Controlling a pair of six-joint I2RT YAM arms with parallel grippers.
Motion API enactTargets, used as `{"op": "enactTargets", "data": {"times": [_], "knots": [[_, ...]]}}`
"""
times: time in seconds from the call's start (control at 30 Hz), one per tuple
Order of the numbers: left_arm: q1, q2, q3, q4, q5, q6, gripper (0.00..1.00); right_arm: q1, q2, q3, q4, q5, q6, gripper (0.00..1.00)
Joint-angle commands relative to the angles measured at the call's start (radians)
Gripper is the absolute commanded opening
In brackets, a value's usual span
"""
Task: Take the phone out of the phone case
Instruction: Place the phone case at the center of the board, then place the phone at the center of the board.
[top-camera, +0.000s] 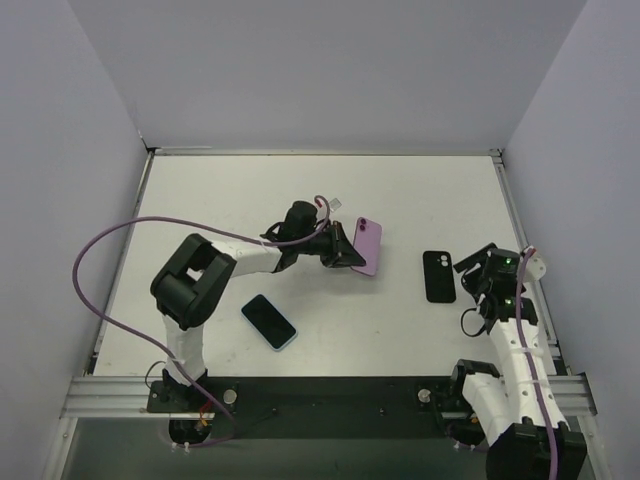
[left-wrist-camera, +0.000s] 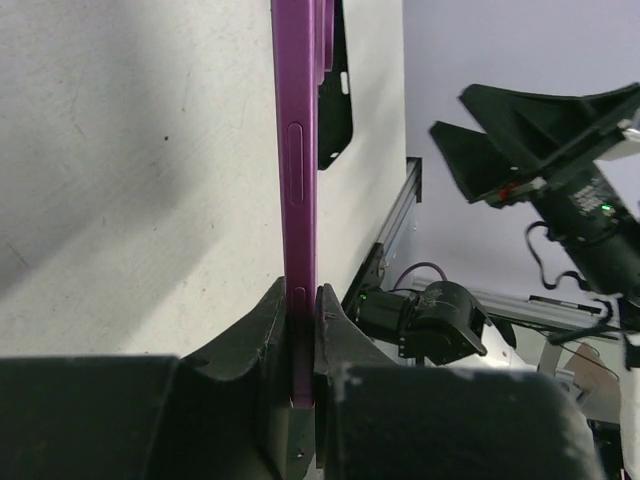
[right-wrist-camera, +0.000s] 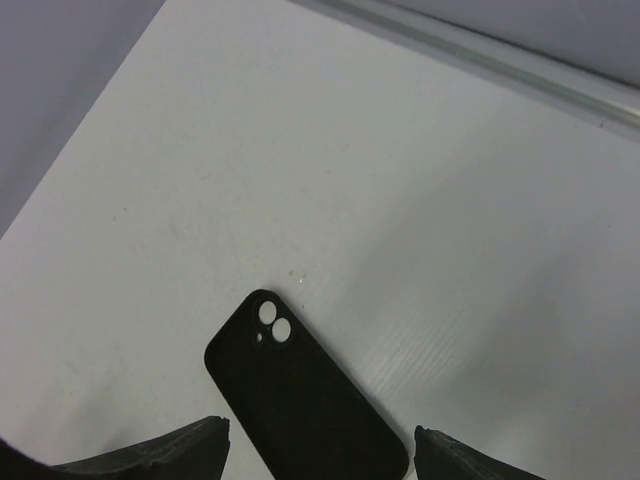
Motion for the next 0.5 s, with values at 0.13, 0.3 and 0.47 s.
{"op": "enactTargets", "data": {"times": [0.13,0.3,0.47], "knots": [[-0.022,0.128,0.117,-0.087,-0.025,0.069,0.00,0.010,-0.081,0.122,-0.169,0.125,-0.085,0.74],[-0.029,0.161,0.132,-0.174,-0.065,0.098,0.01,0.128,-0.084,0.157,-0.193,0.138,-0.094,0.75],[-0.031,0.139,0.148,-0.280,-0.133,0.153,0.64,0.266,-0.053,0.191,-0.205,0.175,-0.082,0.75]]}}
